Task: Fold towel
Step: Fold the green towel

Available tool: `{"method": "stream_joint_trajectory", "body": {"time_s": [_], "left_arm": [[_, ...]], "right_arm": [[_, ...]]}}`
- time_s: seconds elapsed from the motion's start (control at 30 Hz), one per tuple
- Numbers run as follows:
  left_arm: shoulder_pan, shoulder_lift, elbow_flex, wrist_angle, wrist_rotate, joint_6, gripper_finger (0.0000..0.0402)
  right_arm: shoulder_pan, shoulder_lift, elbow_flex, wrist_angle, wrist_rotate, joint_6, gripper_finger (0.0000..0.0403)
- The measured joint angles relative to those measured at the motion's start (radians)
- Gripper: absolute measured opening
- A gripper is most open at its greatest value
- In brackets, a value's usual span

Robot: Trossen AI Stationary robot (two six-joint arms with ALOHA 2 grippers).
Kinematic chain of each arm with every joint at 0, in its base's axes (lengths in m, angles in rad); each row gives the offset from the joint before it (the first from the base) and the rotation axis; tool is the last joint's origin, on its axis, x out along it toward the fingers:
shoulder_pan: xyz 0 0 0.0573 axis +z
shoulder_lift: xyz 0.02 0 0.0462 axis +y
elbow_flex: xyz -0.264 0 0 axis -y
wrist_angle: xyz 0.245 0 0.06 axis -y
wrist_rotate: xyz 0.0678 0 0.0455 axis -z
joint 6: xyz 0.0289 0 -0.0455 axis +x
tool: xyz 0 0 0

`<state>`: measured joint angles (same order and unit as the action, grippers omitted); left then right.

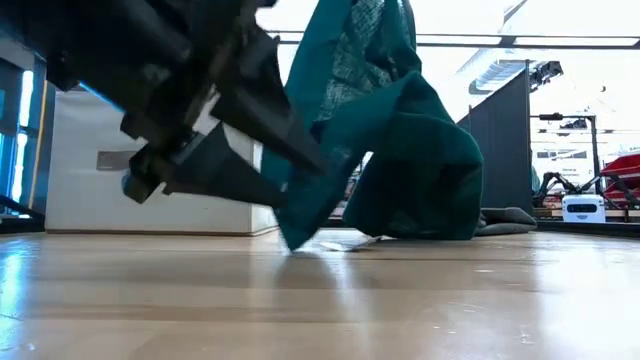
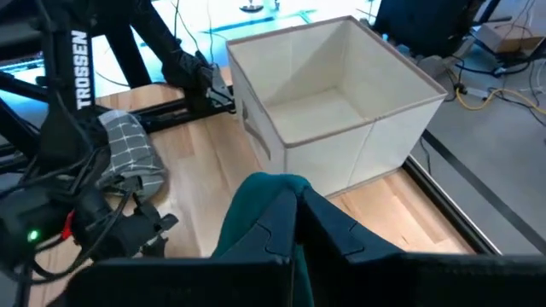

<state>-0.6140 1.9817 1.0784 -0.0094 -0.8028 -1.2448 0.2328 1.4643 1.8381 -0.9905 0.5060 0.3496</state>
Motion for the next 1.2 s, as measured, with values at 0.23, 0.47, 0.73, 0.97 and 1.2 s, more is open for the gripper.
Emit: {"method": "stream_joint_trajectory", "body": {"time_s": [0.23,0.47,0.73,0.97,1.2], "left_arm": [[-0.021,-0.007,0.043,-0.318,-0.032,-0.17,0.0211],[-0.039,0.003,0.044,-0.329,-0.093,-0.246,0.0211],[0.016,0.043,0.044,-0.292,-0.129,-0.261,0.0211],[0.07,0.061,0.043,-0.27,-0.158,-0.245,0.0211],[0.107,0.061,0.021,-0.261,-0.166,-0.247,0.0211]], "right_arm": [[-0.004,0.0,0.0,0.002,0.0,-0.011,0.0],[-0.004,0.0,-0.001,0.004,0.014,-0.018,0.0],[-0.004,0.0,-0.001,0.005,0.014,-0.017,0.0],[-0.004,0.0,-0.001,0.004,0.014,-0.015,0.0],[-0.004,0.0,-0.001,0.005,0.014,-0.017,0.0]]}}
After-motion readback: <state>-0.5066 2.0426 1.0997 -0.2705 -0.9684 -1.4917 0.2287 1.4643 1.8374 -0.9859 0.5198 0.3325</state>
